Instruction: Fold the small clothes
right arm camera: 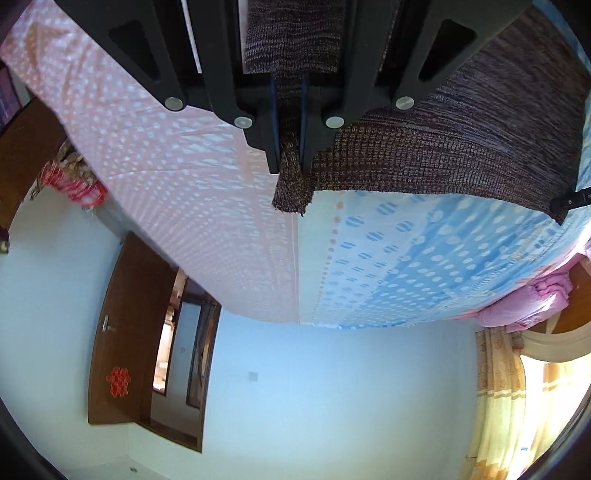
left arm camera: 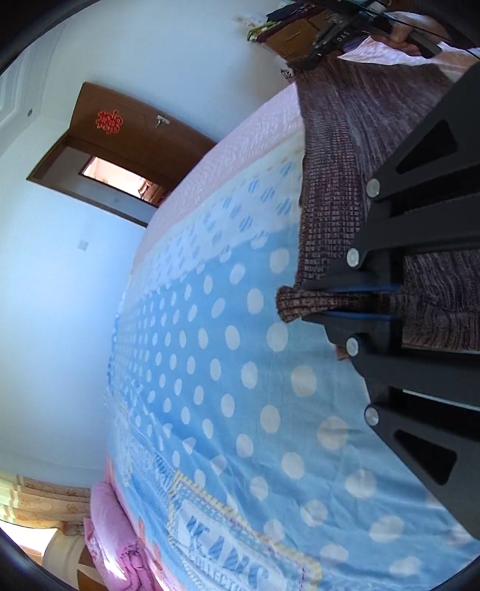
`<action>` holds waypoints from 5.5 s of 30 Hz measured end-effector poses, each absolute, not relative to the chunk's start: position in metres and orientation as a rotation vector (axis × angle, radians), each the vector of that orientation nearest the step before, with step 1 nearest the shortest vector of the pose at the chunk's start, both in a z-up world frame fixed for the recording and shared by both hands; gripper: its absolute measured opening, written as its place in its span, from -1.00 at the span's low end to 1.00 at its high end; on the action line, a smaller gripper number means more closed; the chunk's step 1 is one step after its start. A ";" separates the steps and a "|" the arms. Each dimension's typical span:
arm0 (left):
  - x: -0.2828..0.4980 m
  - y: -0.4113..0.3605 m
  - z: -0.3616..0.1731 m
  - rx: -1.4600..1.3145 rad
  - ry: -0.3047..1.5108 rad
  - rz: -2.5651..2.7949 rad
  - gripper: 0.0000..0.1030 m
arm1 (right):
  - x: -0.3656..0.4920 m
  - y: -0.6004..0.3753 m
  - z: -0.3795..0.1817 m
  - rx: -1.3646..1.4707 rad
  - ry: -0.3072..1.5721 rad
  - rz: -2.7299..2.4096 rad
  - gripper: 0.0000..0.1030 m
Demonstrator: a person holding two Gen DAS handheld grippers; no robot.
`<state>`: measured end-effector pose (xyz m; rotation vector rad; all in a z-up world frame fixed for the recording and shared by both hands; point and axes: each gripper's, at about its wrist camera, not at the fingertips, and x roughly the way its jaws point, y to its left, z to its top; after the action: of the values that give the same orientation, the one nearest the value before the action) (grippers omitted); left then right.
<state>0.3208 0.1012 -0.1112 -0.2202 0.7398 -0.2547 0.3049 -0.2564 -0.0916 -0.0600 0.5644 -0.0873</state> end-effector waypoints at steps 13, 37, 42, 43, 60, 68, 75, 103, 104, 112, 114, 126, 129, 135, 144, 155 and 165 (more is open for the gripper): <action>0.343 0.111 -0.148 -0.274 0.910 -0.145 -0.32 | 0.350 -0.292 -0.152 0.063 0.738 -0.176 -0.40; 0.222 0.014 -0.156 0.163 0.769 -0.075 0.51 | 0.173 -0.240 -0.182 0.081 0.764 -0.193 -0.38; 0.224 0.019 -0.159 0.138 0.773 -0.052 0.68 | 0.137 -0.252 -0.187 0.160 0.757 -0.208 -0.38; 0.224 0.018 -0.160 0.143 0.770 -0.047 0.69 | 0.133 -0.250 -0.186 0.151 0.766 -0.213 -0.38; 0.232 0.036 -0.169 0.000 0.809 -0.043 1.00 | 0.270 -0.283 -0.141 0.028 0.726 -0.135 0.02; 0.232 0.038 -0.169 -0.006 0.808 -0.050 1.00 | 0.264 -0.284 -0.161 0.019 0.774 -0.214 -0.93; 0.232 0.038 -0.169 0.000 0.808 -0.048 1.00 | 0.270 -0.285 -0.172 -0.001 0.822 -0.271 -0.77; 0.244 0.130 -0.143 -0.484 0.731 -0.152 0.94 | 0.191 -0.180 -0.190 0.052 0.678 0.013 -0.46; 0.254 0.127 -0.145 -0.466 0.762 -0.150 0.78 | 0.193 -0.176 -0.189 0.045 0.679 0.011 -0.44; 0.283 0.087 -0.167 -0.282 0.885 -0.129 0.53 | 0.194 -0.172 -0.189 0.019 0.684 0.002 -0.39; 0.283 0.093 -0.167 -0.316 0.889 -0.135 0.36 | 0.194 -0.172 -0.189 0.017 0.686 -0.001 -0.39; 0.277 0.078 -0.157 -0.198 0.869 -0.059 -0.24 | 0.194 -0.171 -0.189 0.013 0.686 -0.007 -0.37; 0.280 0.081 -0.159 -0.255 0.864 -0.057 -0.22 | 0.194 -0.172 -0.189 0.014 0.688 -0.006 -0.36; 0.276 0.074 -0.141 -0.272 0.834 -0.074 -0.75 | 0.194 -0.170 -0.188 0.009 0.691 -0.014 -0.36; 0.236 -0.053 -0.115 0.049 0.741 -0.290 -0.80 | 0.194 -0.175 -0.188 0.048 0.690 -0.013 -0.34; 0.224 -0.046 -0.123 0.024 0.777 -0.405 -0.43 | 0.194 -0.176 -0.189 0.055 0.689 -0.002 -0.30; 0.149 0.049 -0.092 -0.076 0.639 -0.409 0.79 | 0.192 -0.177 -0.186 0.069 0.682 0.008 -0.28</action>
<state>0.1488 0.0485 -0.0920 -0.0756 0.6391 -0.4086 0.1922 -0.1774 -0.1861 0.0686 0.6824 0.0081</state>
